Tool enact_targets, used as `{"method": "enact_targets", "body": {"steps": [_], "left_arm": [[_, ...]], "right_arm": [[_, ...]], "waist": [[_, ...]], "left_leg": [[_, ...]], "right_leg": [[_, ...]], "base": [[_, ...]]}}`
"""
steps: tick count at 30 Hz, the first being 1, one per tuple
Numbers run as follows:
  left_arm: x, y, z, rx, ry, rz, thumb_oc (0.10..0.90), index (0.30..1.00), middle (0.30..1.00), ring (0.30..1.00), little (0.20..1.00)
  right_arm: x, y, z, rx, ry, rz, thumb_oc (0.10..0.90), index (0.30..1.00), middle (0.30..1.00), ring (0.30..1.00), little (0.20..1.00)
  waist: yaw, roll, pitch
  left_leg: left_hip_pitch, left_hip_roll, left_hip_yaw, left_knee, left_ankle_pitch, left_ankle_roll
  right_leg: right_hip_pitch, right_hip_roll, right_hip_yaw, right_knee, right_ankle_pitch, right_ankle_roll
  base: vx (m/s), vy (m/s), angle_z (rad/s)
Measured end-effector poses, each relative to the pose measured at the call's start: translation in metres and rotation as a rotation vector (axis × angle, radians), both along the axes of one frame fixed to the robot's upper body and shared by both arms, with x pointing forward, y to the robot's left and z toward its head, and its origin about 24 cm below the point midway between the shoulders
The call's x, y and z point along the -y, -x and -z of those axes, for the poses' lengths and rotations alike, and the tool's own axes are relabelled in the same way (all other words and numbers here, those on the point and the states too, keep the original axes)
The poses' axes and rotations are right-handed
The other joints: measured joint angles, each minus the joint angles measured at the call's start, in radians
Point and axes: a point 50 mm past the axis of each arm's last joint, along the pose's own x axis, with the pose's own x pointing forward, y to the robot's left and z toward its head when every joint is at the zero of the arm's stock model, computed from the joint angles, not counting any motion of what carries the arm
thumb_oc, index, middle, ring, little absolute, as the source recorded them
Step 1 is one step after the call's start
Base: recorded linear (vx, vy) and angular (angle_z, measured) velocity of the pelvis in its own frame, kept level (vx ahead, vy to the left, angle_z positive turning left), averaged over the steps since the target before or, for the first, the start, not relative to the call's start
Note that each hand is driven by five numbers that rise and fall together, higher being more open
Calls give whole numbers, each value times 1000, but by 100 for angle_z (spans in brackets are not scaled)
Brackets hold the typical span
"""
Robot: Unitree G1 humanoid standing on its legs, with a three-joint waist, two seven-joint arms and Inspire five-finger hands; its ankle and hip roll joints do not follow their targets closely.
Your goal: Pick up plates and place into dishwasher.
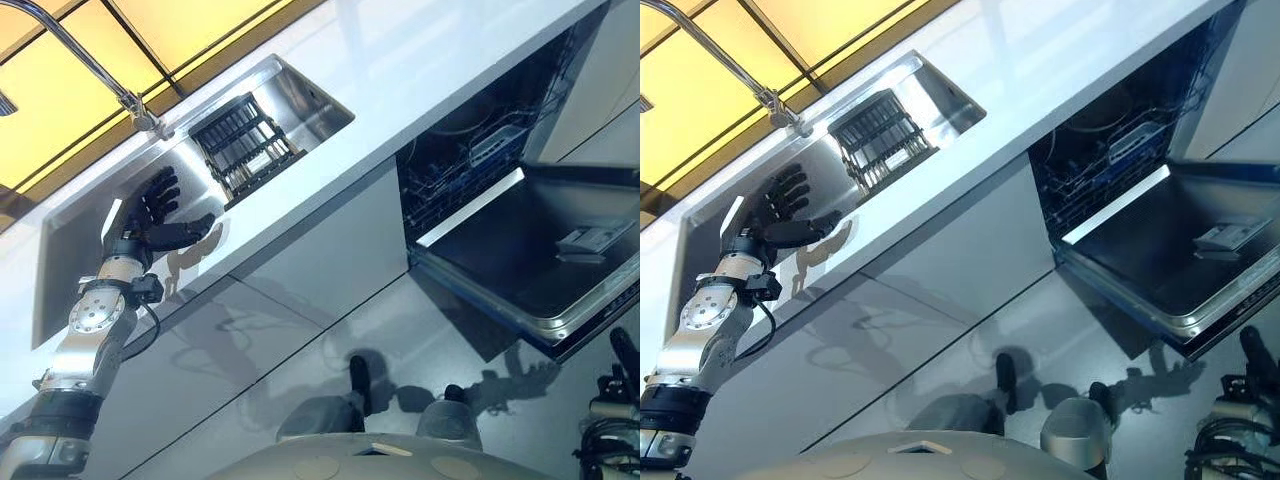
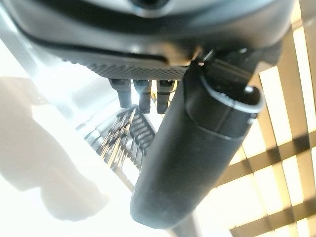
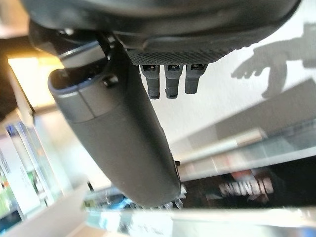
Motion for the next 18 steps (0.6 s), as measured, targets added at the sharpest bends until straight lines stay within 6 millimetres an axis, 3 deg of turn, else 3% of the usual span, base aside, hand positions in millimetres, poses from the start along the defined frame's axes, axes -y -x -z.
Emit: {"method": "enact_targets", "body": {"steps": [1,2,3,4,7,9,12,16,18], "left_arm": [[2,-1,0,8,20,0,800,900,900,900,900],[3,0,2,4,31,2,800,900,900,900,900],[2,0,2,5,34,0,800,900,900,900,900],[3,-2,-1,18,35,-1,800,900,900,900,900],[9,-14,-15,92,49,17,800,900,900,900,900],[12,-20,-24,125,49,25,800,900,900,900,900],[13,-25,-34,169,45,20,800,900,900,900,900],[16,-29,-39,188,42,34,800,900,900,900,900],[18,-33,-46,210,45,36,800,900,900,900,900]], "right_arm": [[-2,-7,-2,35,2,-26,800,900,900,900,900],[-2,-8,-3,49,13,-52,800,900,900,900,900],[-2,-11,-5,55,26,-84,800,900,900,900,900],[-5,-16,-6,66,39,-134,800,900,900,900,900],[-11,-29,-14,173,67,-206,800,900,900,900,900],[-15,-34,-16,199,79,-254,800,900,900,900,900],[-22,-43,-19,227,82,-329,800,900,900,900,900],[-34,-56,-27,310,60,-415,800,900,900,900,900],[-39,-59,-26,321,37,-437,800,900,900,900,900]], "waist": [[1,-13,18],[2,-9,28],[-2,-7,38],[-5,-16,53],[-7,-31,111],[-8,-62,140],[-7,-90,176],[-3,-102,197],[-5,-109,206]], "left_leg": [[-2,-18,1,28,-36,-4],[9,-15,1,64,-30,1],[11,-17,-4,63,4,52],[3,-29,-1,67,7,59],[-43,-39,-1,98,31,56],[-58,-51,-1,135,26,50],[-89,-55,7,218,-19,36],[-177,-66,22,469,-146,52],[-187,-64,9,473,-147,51]], "right_leg": [[-15,-25,-3,28,-9,3],[-31,-25,-2,64,-23,10],[-51,-25,-3,112,-44,15],[-87,-43,-1,170,-67,14],[-158,-68,-12,268,-93,3],[-194,-94,-23,356,-139,-17],[-224,-117,-27,438,-170,-33],[-259,-129,-29,534,-195,-46],[-261,-125,-36,545,-195,-47]], "base": [[-109,87,-5],[-133,74,-13],[-142,57,-21],[-151,46,-13],[-115,19,8],[-33,-29,15],[24,-37,5],[20,-43,-8],[29,-35,10]]}}
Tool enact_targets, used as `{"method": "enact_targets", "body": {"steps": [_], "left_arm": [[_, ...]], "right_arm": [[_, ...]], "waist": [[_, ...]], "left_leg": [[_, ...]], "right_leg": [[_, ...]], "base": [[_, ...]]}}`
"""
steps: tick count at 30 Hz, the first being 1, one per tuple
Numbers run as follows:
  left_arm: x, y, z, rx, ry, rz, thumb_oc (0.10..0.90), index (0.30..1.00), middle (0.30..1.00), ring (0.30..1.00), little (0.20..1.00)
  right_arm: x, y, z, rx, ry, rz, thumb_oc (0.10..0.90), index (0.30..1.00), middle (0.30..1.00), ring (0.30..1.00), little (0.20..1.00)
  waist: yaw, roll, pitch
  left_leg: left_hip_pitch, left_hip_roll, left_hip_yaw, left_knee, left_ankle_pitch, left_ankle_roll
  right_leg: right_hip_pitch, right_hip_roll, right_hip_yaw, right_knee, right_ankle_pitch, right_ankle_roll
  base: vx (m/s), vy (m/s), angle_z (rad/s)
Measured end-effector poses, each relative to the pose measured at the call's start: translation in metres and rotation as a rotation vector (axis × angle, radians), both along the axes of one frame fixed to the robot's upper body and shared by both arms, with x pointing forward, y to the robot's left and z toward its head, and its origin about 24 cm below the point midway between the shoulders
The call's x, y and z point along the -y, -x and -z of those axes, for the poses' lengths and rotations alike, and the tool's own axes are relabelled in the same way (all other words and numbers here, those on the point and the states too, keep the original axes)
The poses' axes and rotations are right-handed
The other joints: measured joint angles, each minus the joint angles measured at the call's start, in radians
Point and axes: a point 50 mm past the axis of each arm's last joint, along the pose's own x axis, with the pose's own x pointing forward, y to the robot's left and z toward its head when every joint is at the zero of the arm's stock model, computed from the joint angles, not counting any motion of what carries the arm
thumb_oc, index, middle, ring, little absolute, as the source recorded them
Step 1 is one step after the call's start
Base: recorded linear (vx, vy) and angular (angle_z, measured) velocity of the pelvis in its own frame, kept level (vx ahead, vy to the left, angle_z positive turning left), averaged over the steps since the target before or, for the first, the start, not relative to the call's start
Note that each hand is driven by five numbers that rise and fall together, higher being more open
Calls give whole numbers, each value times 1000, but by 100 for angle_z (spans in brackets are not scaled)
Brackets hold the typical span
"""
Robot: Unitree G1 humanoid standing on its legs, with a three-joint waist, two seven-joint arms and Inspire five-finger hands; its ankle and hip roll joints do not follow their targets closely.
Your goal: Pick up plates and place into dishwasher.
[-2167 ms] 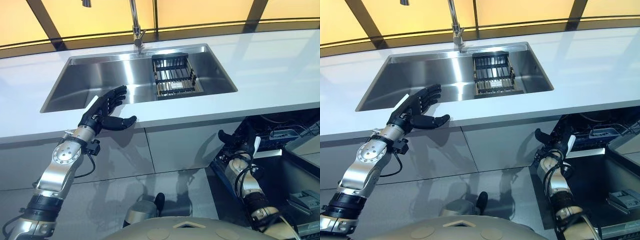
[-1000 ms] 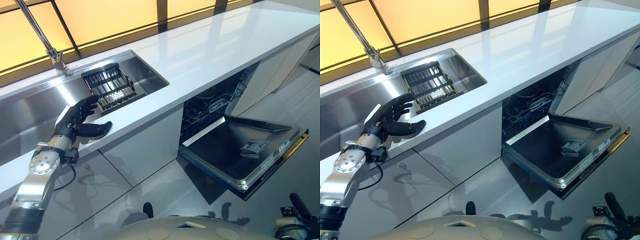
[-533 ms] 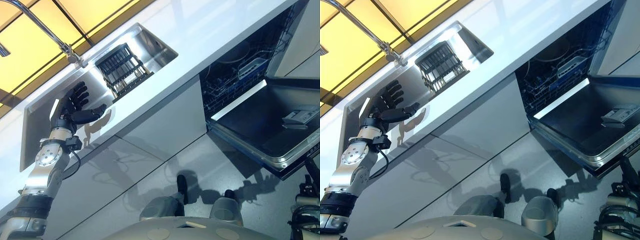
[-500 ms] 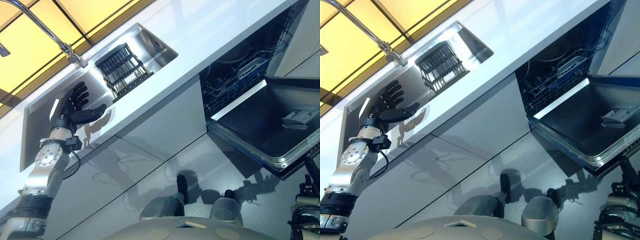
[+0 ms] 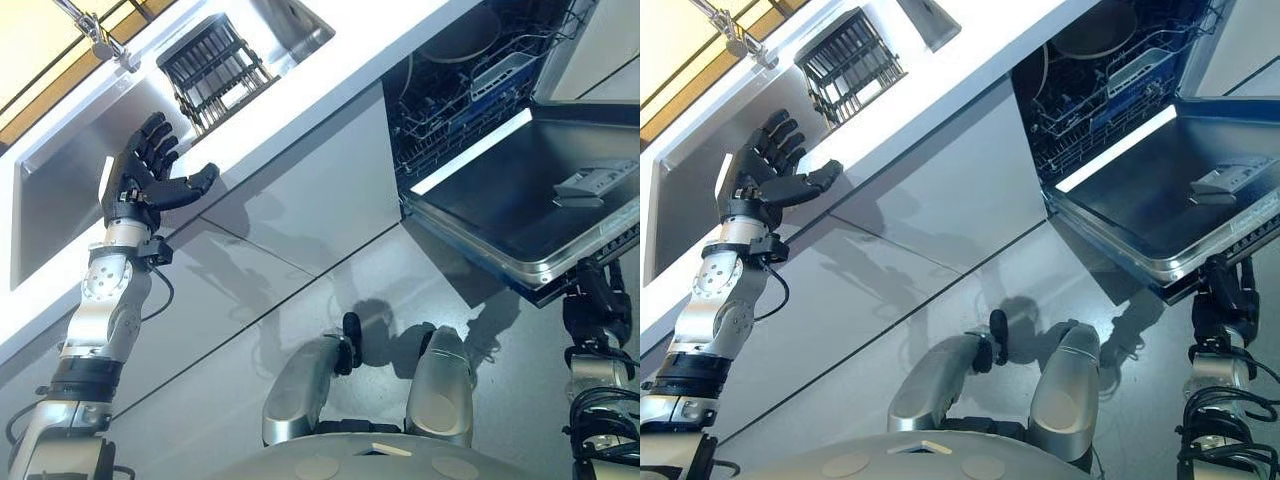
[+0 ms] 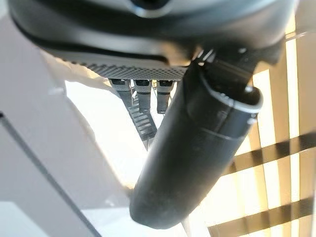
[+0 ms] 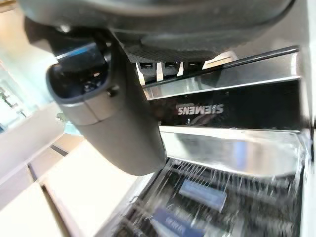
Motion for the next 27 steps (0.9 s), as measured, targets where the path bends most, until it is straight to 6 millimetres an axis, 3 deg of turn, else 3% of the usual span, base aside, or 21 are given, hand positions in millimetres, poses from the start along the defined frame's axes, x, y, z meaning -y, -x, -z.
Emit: {"method": "enact_targets", "body": {"steps": [2,4,8,13,16,24,27], "left_arm": [[-2,-1,-6,24,-1,2,800,900,900,900,900],[-7,0,-13,51,-3,-6,800,900,900,900,900],[-13,1,-24,81,-26,2,800,900,900,900,900],[-16,1,-24,68,-30,-6,800,900,900,900,900],[-19,0,-23,61,-28,-17,800,900,900,900,900],[-22,-7,-21,21,-22,-18,800,900,900,900,900],[-21,-8,-24,29,-32,6,800,900,900,900,900]], "right_arm": [[-3,-3,0,3,-14,-20,800,900,900,900,900],[-7,-7,-1,7,-28,-57,800,900,900,900,900],[-14,-12,-1,4,-58,-126,800,900,900,900,900],[-22,-22,-11,18,-35,-204,800,900,900,900,900],[-30,-34,-25,51,-3,-275,800,900,900,900,900],[-72,-91,-77,219,65,-448,800,900,900,900,900],[-103,-111,-107,311,125,-576,800,900,900,900,900]], "waist": [[4,-14,10],[5,-27,20],[20,-60,41],[24,-66,46],[26,-69,47],[34,-80,52],[54,-81,52]], "left_leg": [[-11,1,-4,32,-5,-6],[-45,1,-8,124,-46,-10],[-47,16,-14,138,-50,-19],[-39,24,-23,154,-50,-26],[-38,33,-24,169,-53,-29],[-5,33,-42,185,-70,-39],[-4,33,-43,188,-77,-39]], "right_leg": [[-13,-4,-5,13,-2,-10],[-28,-1,-8,61,-21,-21],[-27,18,-6,72,-27,-27],[-13,35,1,72,-29,-31],[-12,47,6,74,-25,-37],[22,55,7,75,-22,-41],[24,52,4,66,-19,-40]], "base": [[35,-13,9],[83,21,-3],[136,79,0],[147,118,-9],[122,107,-10],[139,100,-5],[16,59,0]]}}
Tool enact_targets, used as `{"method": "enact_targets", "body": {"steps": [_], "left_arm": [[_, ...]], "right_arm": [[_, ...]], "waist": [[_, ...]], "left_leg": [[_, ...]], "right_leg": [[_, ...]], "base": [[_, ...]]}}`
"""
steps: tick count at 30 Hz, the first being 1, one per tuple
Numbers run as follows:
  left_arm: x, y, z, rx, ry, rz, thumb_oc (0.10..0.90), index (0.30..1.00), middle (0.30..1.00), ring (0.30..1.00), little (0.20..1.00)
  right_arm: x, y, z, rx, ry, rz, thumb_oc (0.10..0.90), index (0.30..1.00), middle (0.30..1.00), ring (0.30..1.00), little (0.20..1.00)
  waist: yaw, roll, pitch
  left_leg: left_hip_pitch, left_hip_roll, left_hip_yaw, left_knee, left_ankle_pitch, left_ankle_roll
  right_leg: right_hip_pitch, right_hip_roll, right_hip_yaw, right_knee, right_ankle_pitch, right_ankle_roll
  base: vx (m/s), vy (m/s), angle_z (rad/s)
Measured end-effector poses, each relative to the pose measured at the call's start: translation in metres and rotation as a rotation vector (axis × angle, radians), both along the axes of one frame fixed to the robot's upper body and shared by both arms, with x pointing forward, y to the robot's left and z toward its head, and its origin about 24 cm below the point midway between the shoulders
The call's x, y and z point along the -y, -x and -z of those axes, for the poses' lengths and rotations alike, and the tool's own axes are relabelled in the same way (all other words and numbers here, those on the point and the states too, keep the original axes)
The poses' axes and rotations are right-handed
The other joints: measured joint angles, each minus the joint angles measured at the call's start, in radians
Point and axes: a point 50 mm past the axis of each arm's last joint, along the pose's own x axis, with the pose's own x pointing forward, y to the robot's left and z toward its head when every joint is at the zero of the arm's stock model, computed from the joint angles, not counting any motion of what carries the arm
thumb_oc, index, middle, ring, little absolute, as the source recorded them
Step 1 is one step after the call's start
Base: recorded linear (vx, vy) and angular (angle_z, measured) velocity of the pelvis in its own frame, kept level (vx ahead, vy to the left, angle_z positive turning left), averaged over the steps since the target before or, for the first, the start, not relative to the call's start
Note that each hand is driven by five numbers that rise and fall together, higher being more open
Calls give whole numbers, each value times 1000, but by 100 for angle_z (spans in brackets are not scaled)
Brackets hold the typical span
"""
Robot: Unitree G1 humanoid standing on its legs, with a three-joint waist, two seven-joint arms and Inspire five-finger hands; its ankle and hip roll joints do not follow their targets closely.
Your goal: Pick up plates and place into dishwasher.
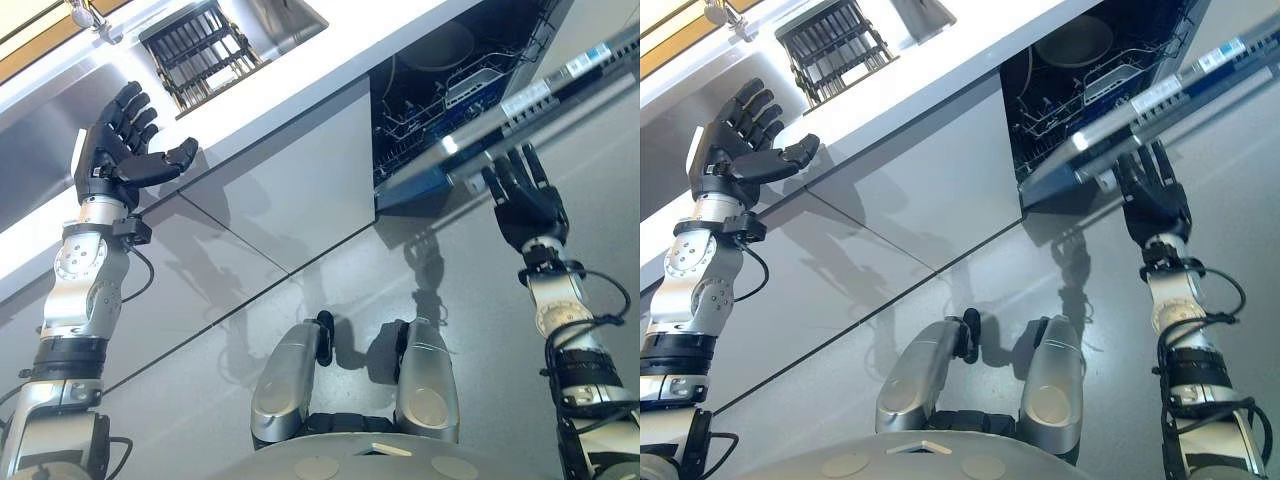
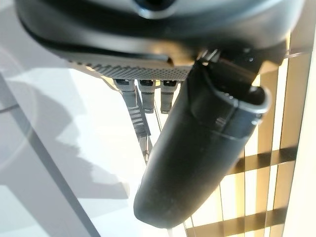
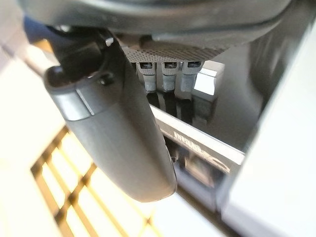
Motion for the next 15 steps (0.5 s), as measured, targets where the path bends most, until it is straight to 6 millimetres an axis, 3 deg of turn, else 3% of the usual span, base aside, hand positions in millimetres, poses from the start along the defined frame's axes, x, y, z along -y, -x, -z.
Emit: {"method": "enact_targets", "body": {"steps": [6,7,9,11,15], "left_arm": [[4,-7,-21,39,-66,53,800,900,900,900,900],[5,-9,-27,54,-76,60,800,900,900,900,900],[8,-12,-36,85,-84,77,800,900,900,900,900],[9,-11,-38,102,-81,82,800,900,900,900,900],[6,-10,-45,112,-104,77,800,900,900,900,900]], "right_arm": [[-85,-25,-41,144,89,-333,800,900,900,900,900],[-92,-27,-47,169,89,-359,800,900,900,900,900],[-95,-30,-54,187,92,-363,800,900,900,900,900],[-84,-30,-48,157,107,-317,800,900,900,900,900],[-83,-31,-48,153,131,-308,800,900,900,900,900]], "waist": [[36,-8,5],[42,-8,6],[52,-10,13],[56,-11,14],[57,-16,20]], "left_leg": [[-33,-3,0,-4,4,19],[-49,-3,-1,-6,6,19],[-64,-3,2,-6,9,24],[-71,-2,5,-8,7,28],[-73,0,5,-25,11,34]], "right_leg": [[-6,-2,-19,-26,6,13],[-14,8,-13,-31,8,16],[-19,32,18,-37,7,19],[-21,39,27,-51,12,27],[-20,54,41,-74,20,37]], "base": [[-66,31,14],[-53,16,33],[-17,-2,34],[-43,-24,9],[-57,-36,1]]}}
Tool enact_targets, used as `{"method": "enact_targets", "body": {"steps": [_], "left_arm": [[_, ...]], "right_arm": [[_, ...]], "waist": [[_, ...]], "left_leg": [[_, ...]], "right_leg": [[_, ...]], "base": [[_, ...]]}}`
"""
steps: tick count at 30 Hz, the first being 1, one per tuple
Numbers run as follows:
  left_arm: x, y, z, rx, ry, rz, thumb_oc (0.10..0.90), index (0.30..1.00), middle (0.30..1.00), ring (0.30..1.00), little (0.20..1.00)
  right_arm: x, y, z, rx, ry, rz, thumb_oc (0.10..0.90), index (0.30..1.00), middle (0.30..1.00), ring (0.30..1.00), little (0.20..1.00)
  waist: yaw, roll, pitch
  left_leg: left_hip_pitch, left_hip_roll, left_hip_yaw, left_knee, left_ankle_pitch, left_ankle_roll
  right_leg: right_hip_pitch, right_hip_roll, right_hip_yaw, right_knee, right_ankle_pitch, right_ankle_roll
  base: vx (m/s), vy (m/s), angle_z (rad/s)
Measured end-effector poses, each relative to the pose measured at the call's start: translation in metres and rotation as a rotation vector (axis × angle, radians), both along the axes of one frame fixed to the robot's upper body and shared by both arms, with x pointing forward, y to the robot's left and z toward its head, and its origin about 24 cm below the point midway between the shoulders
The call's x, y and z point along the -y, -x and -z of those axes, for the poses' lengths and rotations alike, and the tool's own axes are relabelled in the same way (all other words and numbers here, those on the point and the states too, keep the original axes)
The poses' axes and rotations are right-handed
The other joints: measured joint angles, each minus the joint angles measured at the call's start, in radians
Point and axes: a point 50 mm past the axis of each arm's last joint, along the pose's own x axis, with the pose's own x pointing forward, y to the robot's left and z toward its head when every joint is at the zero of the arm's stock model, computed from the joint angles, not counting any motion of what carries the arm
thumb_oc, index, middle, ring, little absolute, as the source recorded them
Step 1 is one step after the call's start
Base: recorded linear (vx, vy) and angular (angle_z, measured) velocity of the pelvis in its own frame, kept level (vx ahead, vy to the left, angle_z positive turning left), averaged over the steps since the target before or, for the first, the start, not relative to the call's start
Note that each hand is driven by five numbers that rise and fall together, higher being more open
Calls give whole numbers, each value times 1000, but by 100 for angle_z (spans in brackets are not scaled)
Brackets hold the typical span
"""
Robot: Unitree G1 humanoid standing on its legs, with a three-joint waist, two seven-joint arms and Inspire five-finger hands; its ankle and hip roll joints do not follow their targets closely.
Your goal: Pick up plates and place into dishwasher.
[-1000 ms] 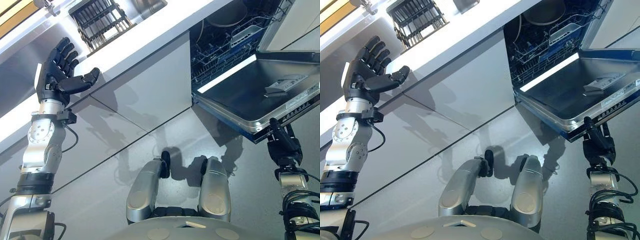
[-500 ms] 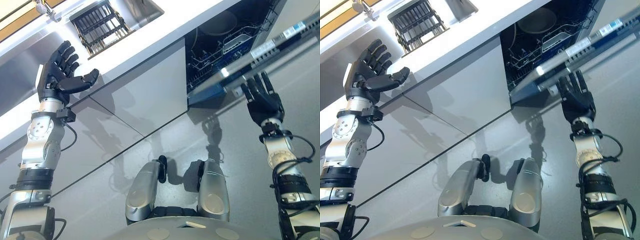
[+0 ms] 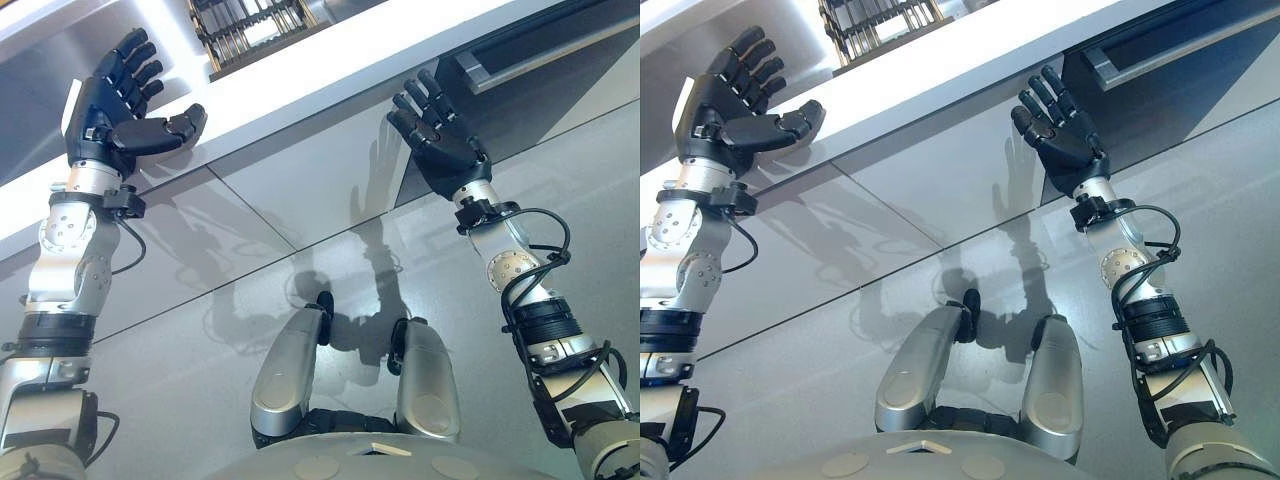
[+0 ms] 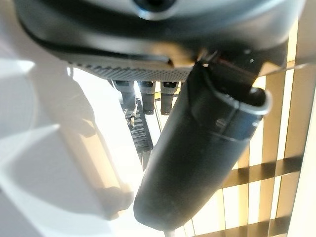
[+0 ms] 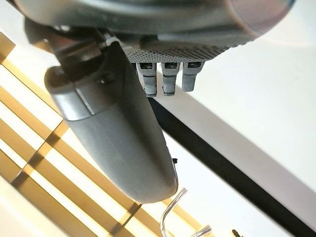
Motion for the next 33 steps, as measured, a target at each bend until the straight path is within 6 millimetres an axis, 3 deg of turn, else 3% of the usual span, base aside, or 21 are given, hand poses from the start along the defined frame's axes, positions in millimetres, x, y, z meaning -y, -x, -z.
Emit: {"method": "enact_targets", "body": {"steps": [6,10,17,20,21,26,28,33], "left_arm": [[-1,-1,-9,27,-7,0,800,900,900,900,900],[-1,2,-3,8,-10,2,800,900,900,900,900],[1,29,15,17,16,-3,800,900,900,900,900],[0,36,32,-22,35,-29,800,900,900,900,900],[0,40,43,-57,46,-43,800,900,900,900,900],[3,47,68,-127,82,-59,800,900,900,900,900],[12,43,72,-140,86,-37,800,900,900,900,900],[24,40,84,-184,118,-19,800,900,900,900,900]], "right_arm": [[7,-2,-4,11,73,124,800,900,900,900,900],[19,7,16,-36,94,220,800,900,900,900,900],[46,65,106,-288,0,327,800,900,900,900,900],[44,98,158,-480,9,349,800,900,900,900,900],[45,111,180,-574,64,356,800,900,900,900,900],[53,158,235,-823,497,289,800,900,900,900,900],[59,175,254,-929,676,234,800,900,900,900,900],[64,202,274,-1056,838,143,800,900,900,900,900]], "waist": [[7,-4,2],[5,-23,8],[-1,-75,-19],[-15,-104,-98],[-20,-113,-137],[-35,-142,-236],[-36,-142,-264],[-46,-119,-309]], "left_leg": [[9,3,-4,-59,22,2],[87,2,0,-129,35,11],[222,2,2,-294,75,32],[268,5,-2,-396,113,30],[294,8,-1,-438,125,31],[374,16,-2,-550,159,26],[396,18,-8,-591,178,23],[427,22,-11,-637,198,19]], "right_leg": [[12,10,-6,-64,31,1],[93,15,-8,-149,54,13],[234,28,-7,-338,109,34],[282,42,-7,-437,138,37],[313,48,-7,-486,154,39],[404,67,-9,-619,196,41],[435,76,-12,-674,218,39],[474,86,-16,-735,241,38]], "base": [[-36,-38,1],[32,-53,-3],[-34,-89,-1],[-74,-79,7],[-100,-75,-1],[-131,-60,1],[-129,-26,8],[-89,16,2]]}}
